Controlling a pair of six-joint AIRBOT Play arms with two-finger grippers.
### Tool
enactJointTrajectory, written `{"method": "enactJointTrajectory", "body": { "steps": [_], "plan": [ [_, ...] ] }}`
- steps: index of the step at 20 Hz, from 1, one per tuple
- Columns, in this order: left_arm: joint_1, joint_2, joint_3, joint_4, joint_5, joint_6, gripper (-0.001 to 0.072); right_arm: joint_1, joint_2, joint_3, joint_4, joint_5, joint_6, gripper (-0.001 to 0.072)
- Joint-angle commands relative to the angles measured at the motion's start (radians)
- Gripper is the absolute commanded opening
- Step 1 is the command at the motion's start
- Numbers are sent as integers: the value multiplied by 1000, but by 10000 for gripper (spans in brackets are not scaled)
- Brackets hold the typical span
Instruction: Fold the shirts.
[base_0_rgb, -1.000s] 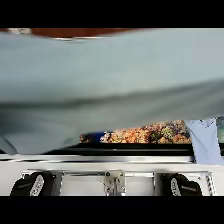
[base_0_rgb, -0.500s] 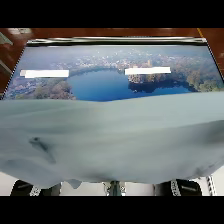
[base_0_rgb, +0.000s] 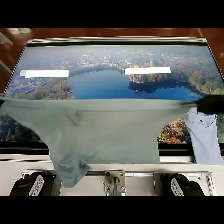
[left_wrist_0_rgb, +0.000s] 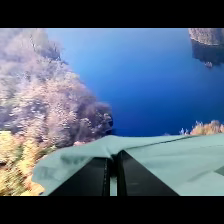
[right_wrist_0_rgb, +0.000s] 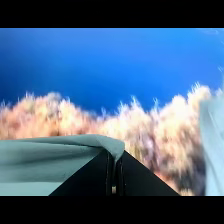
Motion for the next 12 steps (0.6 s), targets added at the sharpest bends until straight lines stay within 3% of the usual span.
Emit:
{"method": "enactJointTrajectory", "body": {
  "steps": [1,5,9,12],
  "plan": [
    [-21,-156,-188,-91,340,82,42,5,-216,-74,171,-432,-87,68],
    [-111,-412,-192,-123,642,230,42,126,-443,-74,224,-830,-167,69],
    [-151,-603,-192,-127,928,223,42,229,-627,-74,219,-1188,-167,69],
    [-165,-696,-192,-127,999,223,43,240,-723,-74,228,-1303,-147,69]
  ]
}}
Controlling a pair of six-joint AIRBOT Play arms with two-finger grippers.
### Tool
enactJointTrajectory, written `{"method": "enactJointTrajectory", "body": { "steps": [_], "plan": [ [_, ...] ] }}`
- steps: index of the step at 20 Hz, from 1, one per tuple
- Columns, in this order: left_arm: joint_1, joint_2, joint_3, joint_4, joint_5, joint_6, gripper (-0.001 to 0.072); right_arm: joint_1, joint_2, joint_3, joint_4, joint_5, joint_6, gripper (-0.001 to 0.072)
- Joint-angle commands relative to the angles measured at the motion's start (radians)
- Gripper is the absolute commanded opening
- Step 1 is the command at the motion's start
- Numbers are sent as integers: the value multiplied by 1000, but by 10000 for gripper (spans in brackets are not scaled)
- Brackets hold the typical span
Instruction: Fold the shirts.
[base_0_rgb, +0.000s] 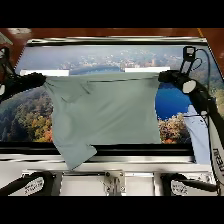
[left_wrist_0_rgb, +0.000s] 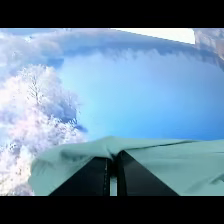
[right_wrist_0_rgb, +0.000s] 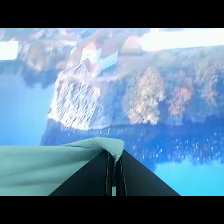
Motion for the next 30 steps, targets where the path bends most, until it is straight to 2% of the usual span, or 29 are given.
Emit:
{"method": "enactJointTrajectory", "body": {
  "steps": [1,6,10,12,14,16,18,23,24,25,26,27,30],
  "plan": [
    [-19,-132,-4,-4,164,15,42,28,-124,-1,29,-196,22,69],
    [-37,-230,-4,-1,124,15,42,28,-177,-1,66,-56,124,68],
    [-22,-235,-3,8,65,17,42,26,-163,-1,64,60,126,68],
    [-2,-229,-3,8,-31,18,42,22,-148,-1,30,138,126,68],
    [11,-230,-3,26,-185,17,42,-3,-137,-1,25,241,131,68],
    [10,-234,-4,79,-328,14,41,-35,-134,-1,25,344,178,68],
    [10,-248,-4,83,-409,9,41,-56,-134,-1,24,435,194,68],
    [11,-278,-4,83,-428,-137,48,-45,-135,-1,27,511,198,69],
    [11,-278,-3,83,-430,-145,158,-45,-135,-1,29,517,201,110],
    [14,-274,-1,83,-450,-144,329,-45,-132,0,32,531,203,319],
    [23,-270,9,87,-491,-144,426,-53,-121,2,30,563,201,543],
    [40,-268,30,92,-558,-144,473,-64,-103,9,6,610,196,584],
    [125,-227,90,113,-770,-140,473,-122,-11,31,-170,785,201,584]
  ]
}}
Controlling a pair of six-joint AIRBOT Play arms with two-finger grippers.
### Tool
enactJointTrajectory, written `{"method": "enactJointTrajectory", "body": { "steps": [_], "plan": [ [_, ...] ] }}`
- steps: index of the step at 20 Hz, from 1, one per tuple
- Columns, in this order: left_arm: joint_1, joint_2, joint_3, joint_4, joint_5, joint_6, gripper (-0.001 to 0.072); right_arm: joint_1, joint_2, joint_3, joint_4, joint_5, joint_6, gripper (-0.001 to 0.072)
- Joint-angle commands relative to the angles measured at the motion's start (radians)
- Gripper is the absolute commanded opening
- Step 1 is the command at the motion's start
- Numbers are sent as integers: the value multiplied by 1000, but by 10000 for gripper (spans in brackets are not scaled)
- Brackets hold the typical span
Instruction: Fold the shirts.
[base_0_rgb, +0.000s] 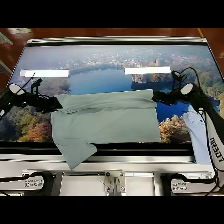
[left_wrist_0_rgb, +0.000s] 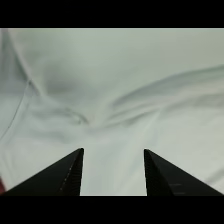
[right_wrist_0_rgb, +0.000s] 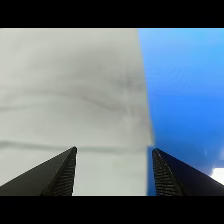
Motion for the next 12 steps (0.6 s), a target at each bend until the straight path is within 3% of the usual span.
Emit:
{"method": "enactJointTrajectory", "body": {
  "steps": [1,2,4,5,6,9,12],
  "plan": [
    [95,65,41,37,-249,-4,473,-75,102,14,-190,249,21,583],
    [131,106,34,64,-294,2,473,-117,131,12,-232,325,45,546],
    [210,211,-46,108,-359,31,505,-230,170,-24,-230,447,29,540],
    [251,262,-123,107,-360,30,630,-290,188,-64,-202,482,14,542],
    [291,315,-226,92,-345,30,679,-340,203,-108,-160,491,-9,544],
    [332,400,-478,25,-295,84,668,-434,225,-219,16,477,-84,552],
    [306,403,-611,14,-230,87,665,-428,225,-242,105,429,-94,552]
  ]
}}
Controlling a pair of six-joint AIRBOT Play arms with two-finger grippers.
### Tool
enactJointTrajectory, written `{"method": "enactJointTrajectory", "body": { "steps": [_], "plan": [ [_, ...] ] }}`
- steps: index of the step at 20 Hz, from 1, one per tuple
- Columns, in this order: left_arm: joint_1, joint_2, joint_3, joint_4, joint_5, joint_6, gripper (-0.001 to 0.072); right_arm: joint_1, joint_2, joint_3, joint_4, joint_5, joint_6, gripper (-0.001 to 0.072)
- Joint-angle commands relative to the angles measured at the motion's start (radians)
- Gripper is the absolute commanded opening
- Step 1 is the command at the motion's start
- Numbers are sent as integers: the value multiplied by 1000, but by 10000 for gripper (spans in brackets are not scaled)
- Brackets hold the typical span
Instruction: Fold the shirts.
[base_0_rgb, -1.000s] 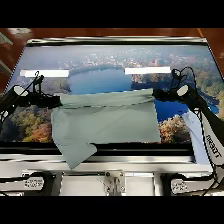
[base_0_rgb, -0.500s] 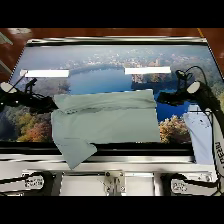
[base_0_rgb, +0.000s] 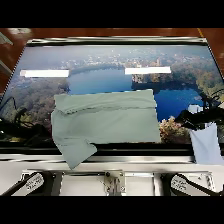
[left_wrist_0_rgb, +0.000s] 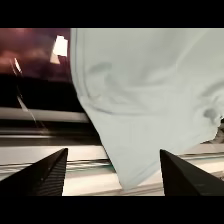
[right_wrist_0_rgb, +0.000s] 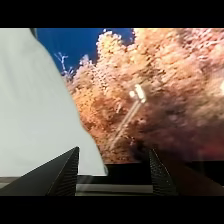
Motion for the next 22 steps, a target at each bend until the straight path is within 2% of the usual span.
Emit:
{"method": "enactJointTrajectory", "body": {
  "steps": [1,6,10,11,13,14,16,18,19,22],
  "plan": [
    [-7,35,-175,-29,78,21,665,-20,11,-42,129,-29,-31,552],
    [-92,32,-235,-90,225,20,659,31,11,-42,137,-109,-30,551],
    [-158,-19,-240,-111,277,13,656,35,11,-42,140,-114,-28,551],
    [-171,-33,-240,-127,296,13,627,35,11,-42,140,-109,-28,551],
    [-195,-53,-240,-183,336,14,541,35,11,-42,140,-104,-21,551],
    [-208,-61,-240,-208,350,18,433,35,11,-42,140,-104,-14,552],
    [-227,-68,-240,-214,357,17,295,35,11,-42,140,-101,1,551],
    [-229,-68,-240,-214,340,24,83,35,11,-42,126,-84,14,551],
    [-229,-67,-238,-214,323,41,42,35,11,-44,117,-61,13,552],
    [-228,-65,-237,-214,289,48,42,35,11,-106,109,-8,7,622]
  ]
}}
